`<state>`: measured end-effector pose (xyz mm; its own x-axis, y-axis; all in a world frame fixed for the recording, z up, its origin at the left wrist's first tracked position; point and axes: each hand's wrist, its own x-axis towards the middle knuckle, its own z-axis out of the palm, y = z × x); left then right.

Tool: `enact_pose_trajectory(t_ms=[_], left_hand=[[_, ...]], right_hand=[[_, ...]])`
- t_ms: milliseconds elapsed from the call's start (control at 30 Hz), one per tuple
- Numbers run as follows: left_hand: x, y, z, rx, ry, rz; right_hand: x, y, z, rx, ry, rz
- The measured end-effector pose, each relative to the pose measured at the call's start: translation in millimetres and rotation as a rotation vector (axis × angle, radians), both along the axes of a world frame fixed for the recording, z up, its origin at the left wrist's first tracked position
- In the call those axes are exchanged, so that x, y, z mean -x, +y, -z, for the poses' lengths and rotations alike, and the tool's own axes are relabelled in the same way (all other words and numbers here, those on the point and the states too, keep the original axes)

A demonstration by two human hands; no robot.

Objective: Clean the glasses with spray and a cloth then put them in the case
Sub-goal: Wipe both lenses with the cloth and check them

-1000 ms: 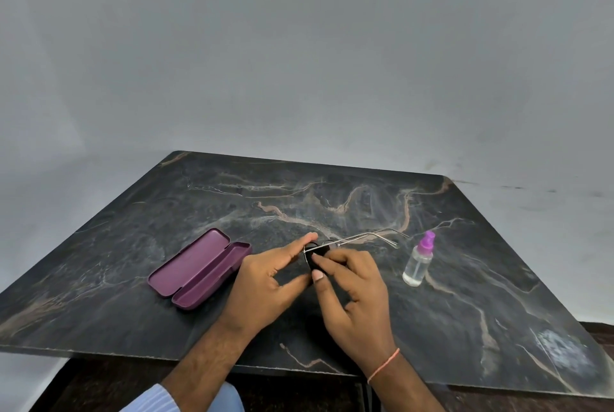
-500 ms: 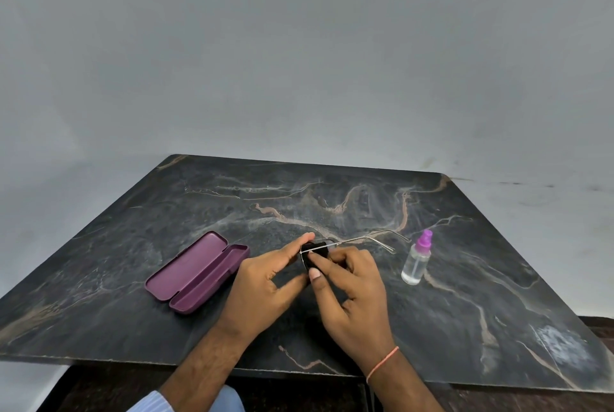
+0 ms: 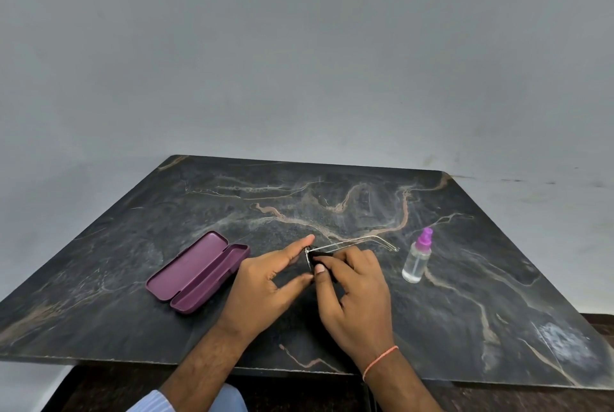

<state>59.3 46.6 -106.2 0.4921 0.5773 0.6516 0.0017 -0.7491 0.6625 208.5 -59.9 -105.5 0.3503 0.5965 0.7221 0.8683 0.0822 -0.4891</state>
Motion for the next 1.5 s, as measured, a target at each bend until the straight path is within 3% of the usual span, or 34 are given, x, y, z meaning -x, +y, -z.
enact_pose_trajectory(t_ms=[433,900,1167,1333,1500], left_hand=[[0.0,1.7,-0.5,0.014,-0.042,0.0],[-1.5,2.8,2.1,0.062,-0.061,0.018],[-1.5,5.5,6.3,0.062,-0.057,0.044],[-1.1,5.6,7.9,0.008,-0.021,0.042],[-1.7,5.1,7.3,-0.01,-0.04,0.02]], right_hand=[[-2.8,0.8,2.0,-0.115,0.171,-0.202],[-2.4,-0.8,-0.3,-0.097,0.138,-0.167],[-0.7,2.8,-0.1,0.006,0.095,-0.035],[-3.0,3.7,-0.3,-0.021,0.201,-0.1],[-2.9,2.0,-1.4,-0.044,0.187,-0.126]])
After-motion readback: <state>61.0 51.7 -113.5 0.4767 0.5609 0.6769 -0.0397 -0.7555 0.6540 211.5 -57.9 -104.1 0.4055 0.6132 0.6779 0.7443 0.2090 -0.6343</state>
